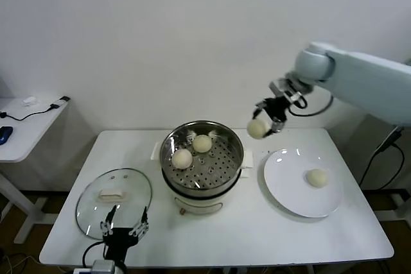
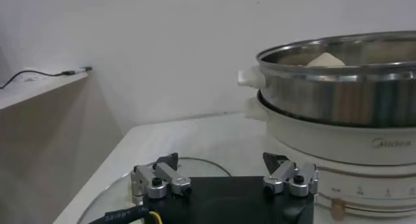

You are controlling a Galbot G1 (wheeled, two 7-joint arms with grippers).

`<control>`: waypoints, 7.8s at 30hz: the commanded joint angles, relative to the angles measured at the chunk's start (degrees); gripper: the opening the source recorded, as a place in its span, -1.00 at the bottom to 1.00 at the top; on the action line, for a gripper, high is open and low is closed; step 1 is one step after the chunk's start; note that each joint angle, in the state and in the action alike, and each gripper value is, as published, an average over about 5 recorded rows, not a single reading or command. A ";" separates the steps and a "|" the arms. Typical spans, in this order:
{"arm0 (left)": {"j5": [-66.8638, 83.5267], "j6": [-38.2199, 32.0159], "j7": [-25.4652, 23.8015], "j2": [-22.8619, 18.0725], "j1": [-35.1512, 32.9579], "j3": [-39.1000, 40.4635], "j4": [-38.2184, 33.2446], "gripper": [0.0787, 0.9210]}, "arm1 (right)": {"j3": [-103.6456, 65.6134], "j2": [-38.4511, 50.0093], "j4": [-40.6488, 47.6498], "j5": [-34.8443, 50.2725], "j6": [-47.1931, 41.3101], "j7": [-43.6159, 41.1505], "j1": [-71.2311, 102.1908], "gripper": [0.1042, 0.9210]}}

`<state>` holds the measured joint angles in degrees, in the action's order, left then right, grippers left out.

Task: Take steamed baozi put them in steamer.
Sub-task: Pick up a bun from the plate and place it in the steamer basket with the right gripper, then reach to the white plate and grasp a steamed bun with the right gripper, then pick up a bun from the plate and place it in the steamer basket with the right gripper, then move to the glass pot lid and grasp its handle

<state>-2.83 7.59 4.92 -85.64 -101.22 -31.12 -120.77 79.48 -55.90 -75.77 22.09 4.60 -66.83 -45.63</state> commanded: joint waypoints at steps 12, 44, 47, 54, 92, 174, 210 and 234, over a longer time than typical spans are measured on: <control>0.04 -0.35 0.11 -0.34 -0.47 -0.24 0.31 0.77 | 6.16 -19.37 -5.74 -14.38 17.61 3.79 4.07 0.45; -0.85 -0.99 0.07 -0.45 -0.14 0.18 0.81 0.77 | 5.27 -19.36 1.22 -11.72 20.35 4.75 6.27 0.76; -1.00 -1.06 -0.02 -0.44 -0.18 0.32 0.67 0.77 | 5.31 -16.38 0.59 -6.52 20.17 2.46 1.90 0.76; -1.13 -1.08 -0.28 -0.35 -0.03 0.71 0.08 0.77 | 7.90 -4.63 3.99 6.67 14.02 -1.50 -6.21 0.76; -2.14 -1.47 -0.20 -1.39 -1.64 -0.73 0.96 0.77 | -19.19 15.06 29.98 -16.59 -5.01 6.88 40.83 0.76; -1.73 -1.38 -0.69 -0.01 -0.95 -0.57 -0.78 0.77 | 12.53 -9.64 -1.67 25.23 -34.33 29.14 10.52 0.47; 0.67 -3.63 -1.62 0.09 1.37 -2.02 -1.37 0.77 | -77.98 23.26 -4.98 16.70 -1.96 66.44 74.35 0.76; -21.09 -15.48 7.02 2.92 5.54 -4.69 7.69 0.77 | -118.23 -7.32 -12.61 6.38 17.93 65.13 132.16 0.76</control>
<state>-7.58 -1.00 5.24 -83.35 -97.27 -35.10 -118.44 -27.00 -53.37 -86.36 31.77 14.13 -3.11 67.46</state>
